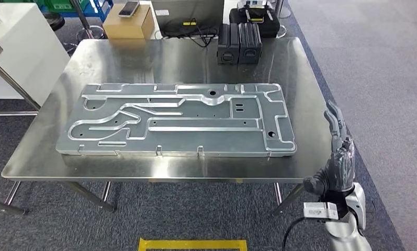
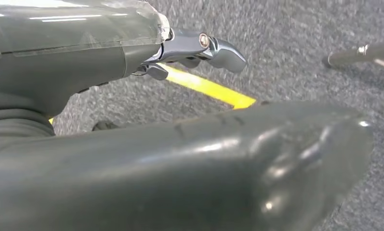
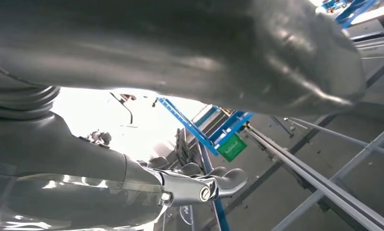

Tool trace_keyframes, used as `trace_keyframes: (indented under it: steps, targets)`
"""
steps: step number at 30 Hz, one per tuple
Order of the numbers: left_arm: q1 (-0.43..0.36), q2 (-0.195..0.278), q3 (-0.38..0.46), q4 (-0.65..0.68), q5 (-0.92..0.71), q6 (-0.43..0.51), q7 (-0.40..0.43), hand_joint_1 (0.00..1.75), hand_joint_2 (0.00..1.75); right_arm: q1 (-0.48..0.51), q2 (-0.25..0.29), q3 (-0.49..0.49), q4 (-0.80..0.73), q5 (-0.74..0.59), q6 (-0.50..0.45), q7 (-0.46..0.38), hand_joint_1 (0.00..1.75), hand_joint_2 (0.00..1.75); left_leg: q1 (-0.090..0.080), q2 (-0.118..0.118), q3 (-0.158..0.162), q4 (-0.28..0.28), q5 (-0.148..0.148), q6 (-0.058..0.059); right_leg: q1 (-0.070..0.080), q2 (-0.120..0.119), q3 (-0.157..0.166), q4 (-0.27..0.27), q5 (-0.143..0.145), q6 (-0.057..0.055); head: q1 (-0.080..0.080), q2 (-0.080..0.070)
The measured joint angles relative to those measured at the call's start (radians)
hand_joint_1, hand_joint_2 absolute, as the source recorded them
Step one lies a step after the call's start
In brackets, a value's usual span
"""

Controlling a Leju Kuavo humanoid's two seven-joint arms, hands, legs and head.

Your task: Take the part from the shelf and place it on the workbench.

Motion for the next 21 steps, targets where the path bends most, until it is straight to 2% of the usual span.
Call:
trace_keyframes:
  steps: [2, 3, 4, 6, 7, 8, 9, 10, 11, 12, 13, 14, 16, 17, 18, 19, 21]
  targets:
    - [0.000, 0.001, 0.000, 0.000, 0.000, 0.000, 0.000, 0.00, 0.00, 0.009, 0.000, 0.000, 0.000, 0.005, -0.002, 0.002, 0.00, 0.00, 0.003, 0.003, 0.000, -0.019, 0.018, 0.013, -0.002, 0.001, -0.003, 0.004, -0.007, 0.011, 0.000, 0.000]
    - [-0.001, 0.001, 0.000, 0.000, 0.001, 0.000, 0.000, 0.00, 0.00, 0.014, -0.001, -0.001, 0.000, 0.008, -0.003, 0.003, 0.00, 0.00, 0.005, 0.005, -0.002, -0.029, 0.028, 0.020, -0.002, 0.002, -0.011, 0.023, -0.028, 0.015, 0.000, 0.000]
    - [-0.002, 0.001, 0.000, 0.000, 0.001, 0.000, 0.000, 0.00, 0.00, 0.019, -0.001, -0.001, 0.001, 0.010, -0.004, 0.004, 0.00, 0.00, 0.008, 0.008, -0.006, -0.036, 0.038, 0.025, -0.002, 0.003, -0.026, 0.062, -0.063, 0.019, 0.000, 0.000]
    - [-0.002, 0.001, 0.000, 0.000, 0.003, 0.000, 0.000, 0.00, 0.00, 0.036, -0.001, -0.004, 0.007, 0.018, -0.006, 0.013, 0.00, 0.00, 0.007, 0.009, -0.029, -0.034, 0.052, 0.029, -0.004, 0.004, -0.070, 0.188, -0.146, 0.026, 0.000, 0.000]
    - [-0.002, 0.001, 0.000, 0.000, 0.005, 0.000, 0.001, 0.00, 0.00, 0.047, -0.001, -0.007, 0.011, 0.022, -0.006, 0.019, 0.00, 0.00, 0.007, 0.009, -0.042, -0.031, 0.058, 0.028, -0.006, 0.004, -0.086, 0.244, -0.170, 0.030, 0.000, 0.000]
    - [-0.001, 0.001, 0.000, 0.000, 0.006, -0.001, 0.001, 0.00, 0.00, 0.059, -0.001, -0.011, 0.016, 0.028, -0.007, 0.025, 0.00, 0.00, 0.007, 0.009, -0.055, -0.027, 0.065, 0.027, -0.008, 0.004, -0.088, 0.271, -0.174, 0.033, 0.000, 0.000]
    - [0.000, 0.001, 0.000, 0.000, 0.008, -0.001, 0.002, 0.00, 0.00, 0.068, -0.001, -0.015, 0.021, 0.032, -0.008, 0.029, 0.00, 0.00, 0.008, 0.009, -0.068, -0.021, 0.071, 0.024, -0.011, 0.004, -0.071, 0.260, -0.158, 0.036, 0.000, 0.000]
    - [0.000, 0.001, 0.000, 0.000, 0.008, -0.001, 0.002, 0.00, 0.00, 0.075, -0.001, -0.018, 0.026, 0.035, -0.009, 0.031, 0.00, 0.00, 0.009, 0.009, -0.081, -0.015, 0.076, 0.021, -0.015, 0.004, -0.036, 0.212, -0.130, 0.039, 0.000, 0.000]
    - [0.000, 0.000, 0.001, 0.000, 0.008, -0.001, 0.002, 0.00, 0.00, 0.078, -0.001, -0.020, 0.030, 0.037, -0.011, 0.032, 0.00, 0.00, 0.010, 0.009, -0.094, -0.006, 0.080, 0.017, -0.018, 0.004, 0.009, 0.141, -0.108, 0.041, 0.000, 0.000]
    - [0.000, 0.001, 0.001, 0.000, 0.009, -0.001, 0.002, 0.00, 0.00, 0.081, -0.001, -0.022, 0.032, 0.038, -0.012, 0.032, 0.00, 0.00, 0.010, 0.009, -0.106, 0.004, 0.084, 0.012, -0.017, 0.006, 0.049, 0.076, -0.094, 0.039, 0.000, 0.000]
    - [-0.001, 0.001, 0.001, 0.000, 0.009, -0.001, 0.002, 0.00, 0.00, 0.083, -0.001, -0.023, 0.034, 0.038, -0.014, 0.033, 0.00, 0.00, 0.009, 0.008, -0.115, 0.012, 0.088, 0.007, -0.015, 0.008, 0.075, 0.029, -0.089, 0.035, 0.000, 0.000]
    - [-0.001, 0.001, 0.001, 0.000, 0.009, -0.001, 0.002, 0.00, 0.00, 0.086, -0.001, -0.025, 0.036, 0.038, -0.015, 0.033, 0.00, 0.00, 0.008, 0.008, -0.121, 0.017, 0.093, 0.001, -0.013, 0.010, 0.086, 0.006, -0.091, 0.028, 0.000, 0.000]
    - [0.001, 0.001, 0.001, 0.000, 0.009, -0.001, 0.002, 0.00, 0.00, 0.090, -0.001, -0.026, 0.040, 0.038, -0.018, 0.035, 0.00, 0.00, 0.009, 0.006, -0.127, 0.020, 0.105, -0.011, -0.009, 0.011, 0.077, 0.004, -0.083, 0.010, 0.000, 0.000]
    - [0.002, 0.001, 0.001, 0.000, 0.009, 0.000, 0.002, 0.00, 0.00, 0.090, -0.001, -0.026, 0.042, 0.038, -0.018, 0.036, 0.00, 0.00, 0.012, 0.005, -0.133, 0.024, 0.102, -0.017, -0.009, 0.009, 0.070, 0.004, -0.076, 0.001, 0.000, 0.000]
    - [0.003, 0.000, 0.001, 0.000, 0.009, 0.000, 0.002, 0.00, 0.00, 0.090, -0.001, -0.026, 0.043, 0.038, -0.018, 0.036, 0.00, 0.00, 0.014, 0.004, -0.142, 0.038, 0.082, -0.022, -0.008, 0.007, 0.060, 0.002, -0.066, -0.009, 0.000, 0.000]
    - [0.004, 0.000, 0.001, 0.000, 0.009, 0.000, 0.002, 0.00, 0.00, 0.090, -0.001, -0.026, 0.043, 0.040, -0.018, 0.038, 0.00, 0.00, 0.017, 0.004, -0.156, 0.073, 0.043, -0.027, -0.009, 0.005, 0.047, 0.001, -0.053, -0.016, 0.000, 0.000]
    - [0.004, -0.001, 0.001, 0.000, 0.011, 0.000, 0.002, 0.00, 0.00, 0.094, -0.001, -0.027, 0.047, 0.050, -0.018, 0.055, 0.00, 0.00, 0.019, 0.004, -0.189, 0.195, -0.063, -0.034, -0.006, 0.003, 0.018, 0.002, -0.030, -0.023, 0.000, 0.000]
